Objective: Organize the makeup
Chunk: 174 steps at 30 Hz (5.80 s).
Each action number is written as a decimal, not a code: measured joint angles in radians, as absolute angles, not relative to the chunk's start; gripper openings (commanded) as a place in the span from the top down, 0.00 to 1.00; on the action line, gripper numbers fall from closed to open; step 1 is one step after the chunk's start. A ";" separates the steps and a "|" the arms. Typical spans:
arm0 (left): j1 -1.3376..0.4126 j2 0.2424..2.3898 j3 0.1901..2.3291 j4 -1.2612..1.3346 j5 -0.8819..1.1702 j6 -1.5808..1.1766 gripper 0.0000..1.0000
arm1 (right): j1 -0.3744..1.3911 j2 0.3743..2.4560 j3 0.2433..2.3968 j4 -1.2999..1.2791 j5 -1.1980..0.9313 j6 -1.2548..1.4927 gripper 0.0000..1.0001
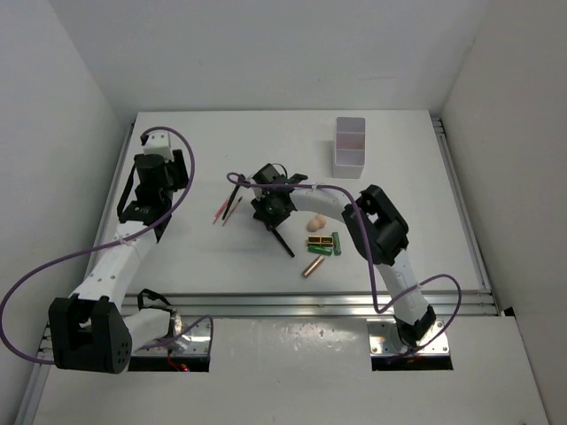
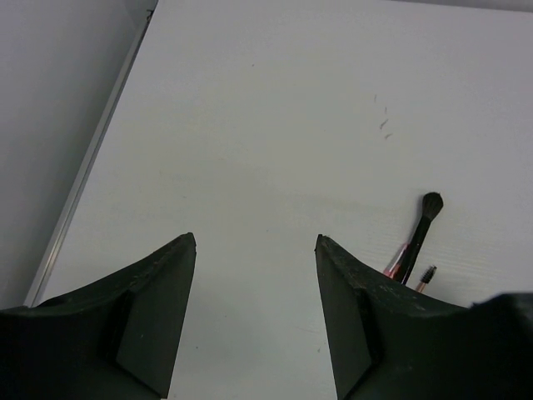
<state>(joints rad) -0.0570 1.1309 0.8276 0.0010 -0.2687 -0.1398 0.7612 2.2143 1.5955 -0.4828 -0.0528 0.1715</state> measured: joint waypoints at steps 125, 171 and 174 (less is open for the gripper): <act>-0.260 2.134 1.528 -0.337 0.048 0.061 0.55 | 0.152 1.397 0.572 0.617 -0.038 0.183 0.30; -0.421 2.143 1.919 -0.104 0.110 0.125 1.00 | 0.018 1.174 0.404 0.588 -0.019 0.259 0.34; -0.470 2.123 1.850 0.124 0.154 0.123 1.00 | -0.026 1.140 0.384 0.549 -0.019 0.293 0.34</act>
